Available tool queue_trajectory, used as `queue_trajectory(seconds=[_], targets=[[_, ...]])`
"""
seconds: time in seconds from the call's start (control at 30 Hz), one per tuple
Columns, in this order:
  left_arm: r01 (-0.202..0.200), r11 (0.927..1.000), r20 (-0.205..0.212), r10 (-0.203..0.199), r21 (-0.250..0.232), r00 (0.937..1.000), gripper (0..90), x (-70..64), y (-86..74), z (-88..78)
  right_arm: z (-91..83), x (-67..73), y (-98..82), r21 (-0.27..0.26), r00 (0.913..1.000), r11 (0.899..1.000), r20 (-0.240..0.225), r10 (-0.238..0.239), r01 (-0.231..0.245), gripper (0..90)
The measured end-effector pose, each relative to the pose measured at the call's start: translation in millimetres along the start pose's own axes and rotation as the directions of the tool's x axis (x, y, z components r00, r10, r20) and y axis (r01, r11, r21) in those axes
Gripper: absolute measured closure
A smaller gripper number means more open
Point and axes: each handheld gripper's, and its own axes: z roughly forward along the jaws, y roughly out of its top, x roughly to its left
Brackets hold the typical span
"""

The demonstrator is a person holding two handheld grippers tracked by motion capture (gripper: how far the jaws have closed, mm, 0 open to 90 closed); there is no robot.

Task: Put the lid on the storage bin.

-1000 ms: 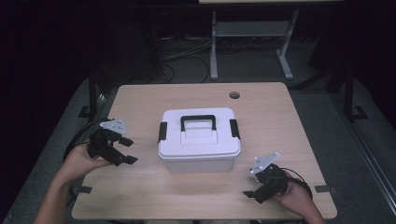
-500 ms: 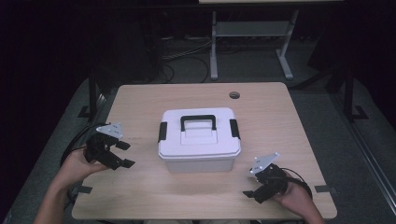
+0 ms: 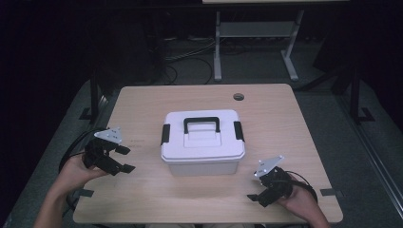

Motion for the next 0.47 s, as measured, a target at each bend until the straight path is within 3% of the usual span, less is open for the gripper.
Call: queue_trajectory(seconds=[0.47], targets=[[0.015, 0.9999, 0.013, -0.016, 0.002, 0.9998, 24.8, 1.1, -11.1, 8.4, 0.9, 1.5, -2.7, 0.007, 1.0000, 1.000, 0.005, -0.004, 0.004, 15.2]])
